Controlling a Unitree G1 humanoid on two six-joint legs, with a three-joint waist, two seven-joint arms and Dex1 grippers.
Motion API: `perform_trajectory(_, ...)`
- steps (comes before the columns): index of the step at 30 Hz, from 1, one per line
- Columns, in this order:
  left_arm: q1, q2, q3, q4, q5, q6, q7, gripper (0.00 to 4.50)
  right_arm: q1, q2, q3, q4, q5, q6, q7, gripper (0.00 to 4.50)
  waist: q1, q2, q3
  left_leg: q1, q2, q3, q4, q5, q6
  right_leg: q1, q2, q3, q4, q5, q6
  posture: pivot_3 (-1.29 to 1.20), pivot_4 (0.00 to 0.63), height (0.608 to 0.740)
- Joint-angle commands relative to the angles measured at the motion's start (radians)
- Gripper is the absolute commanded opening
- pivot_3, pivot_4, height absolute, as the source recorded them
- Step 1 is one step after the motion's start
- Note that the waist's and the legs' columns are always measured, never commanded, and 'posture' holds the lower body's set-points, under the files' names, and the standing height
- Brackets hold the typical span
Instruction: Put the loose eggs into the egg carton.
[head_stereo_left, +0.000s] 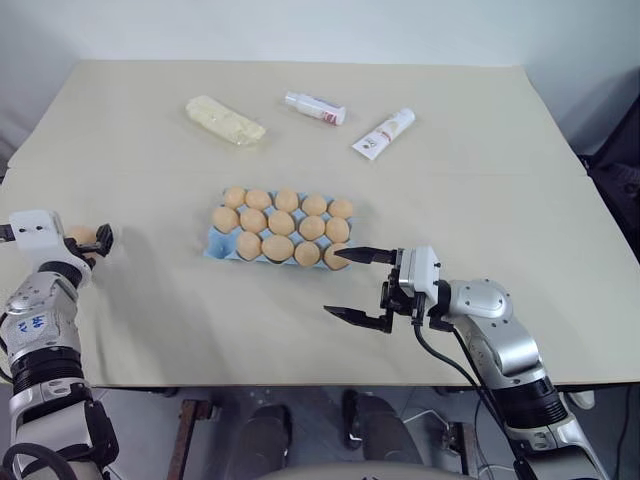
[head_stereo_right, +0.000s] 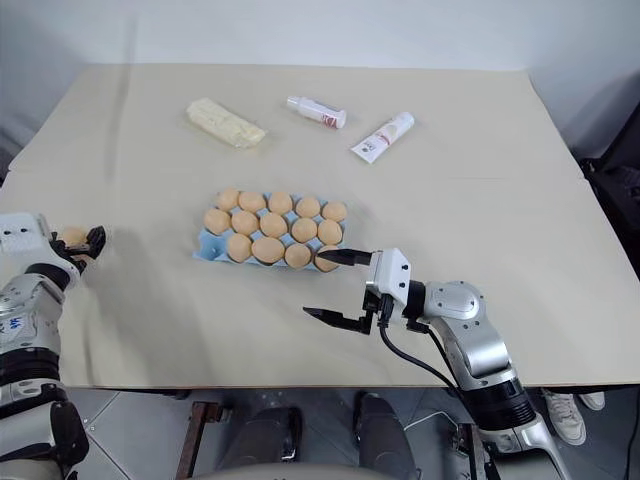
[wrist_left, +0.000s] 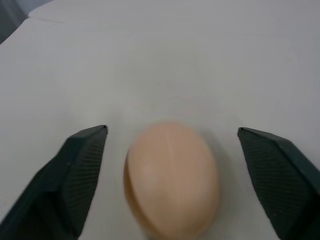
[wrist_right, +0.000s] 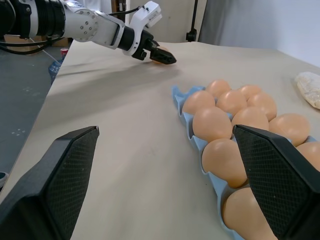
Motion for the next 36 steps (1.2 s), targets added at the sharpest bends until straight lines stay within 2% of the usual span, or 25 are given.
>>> perform_trajectory(1,-0.003,0.017,0.007,-0.008,0.002,-0.034,-0.004,3.29,0.012,-0.003,-0.017,-0.02,0.008,-0.017,-0.008,4.5,0.0,0.0,0.0,0.0,0.0,0.0,0.0,0.0,0.0,0.0,0.0,0.0,0.0,0.0,0.0,0.0,0.15,0.74)
perform_trajectory(5,0.021,0.031,-0.002,0.004,0.021,-0.113,-0.028,1.99,0.025,-0.003,-0.016,-0.022,0.005,-0.017,-0.013,4.5,-0.001,0.0,0.0,0.0,0.0,0.0,0.0,0.0,0.0,0.0,0.0,0.0,0.0,0.0,0.0,0.0,0.15,0.74)
perform_trajectory(7,0.024,0.025,0.017,0.007,-0.004,-0.155,-0.062,1.68,0.03,-0.004,-0.014,-0.018,0.001,-0.018,-0.016,4.5,-0.002,0.0,0.0,0.0,0.0,0.0,0.0,0.0,0.0,0.0,0.0,0.0,0.0,0.0,0.0,0.0,0.15,0.74)
perform_trajectory(10,0.035,0.012,0.01,-0.032,-0.035,-0.214,-0.165,1.65,0.034,-0.004,-0.014,-0.013,-0.005,-0.019,-0.022,4.5,0.0,0.0,0.0,0.0,0.0,0.0,0.0,0.0,0.0,0.0,0.0,0.0,0.0,0.0,0.0,0.0,0.15,0.74)
perform_trajectory(14,0.072,-0.039,-0.135,-0.282,-0.094,-0.288,-0.459,1.65,0.037,-0.01,-0.019,-0.01,-0.008,-0.014,-0.028,4.5,0.004,0.0,0.0,0.0,0.0,0.0,0.0,0.0,0.0,0.0,-0.001,0.0,0.0,0.0,0.0,0.0,0.15,0.74)
perform_trajectory(21,0.023,-0.111,-0.294,-0.385,-0.094,-0.214,-0.607,1.65,0.029,-0.009,-0.013,-0.014,-0.01,-0.002,-0.033,4.5,-0.007,0.0,0.0,-0.001,0.0,0.0,0.001,0.0,0.001,0.001,-0.001,0.0,-0.001,0.0,0.0,0.0,0.15,0.74)
perform_trajectory(28,0.031,-0.116,-0.325,-0.349,-0.063,-0.231,-0.64,1.65,0.046,-0.019,-0.018,-0.054,-0.007,0.015,-0.055,4.5,-0.022,0.0,0.0,-0.001,0.0,0.001,0.002,0.0,0.0,0.0,0.001,0.001,0.002,0.0,0.0,0.0,0.15,0.74)
perform_trajectory(36,0.082,-0.088,-0.29,-0.393,-0.079,-0.215,-0.654,4.23,0.059,-0.025,-0.019,-0.074,-0.005,0.027,-0.07,4.5,-0.023,0.0,0.0,0.001,0.0,0.001,0.003,0.001,0.0,0.0,0.0,0.002,0.005,0.0,0.0,0.0,0.15,0.74)
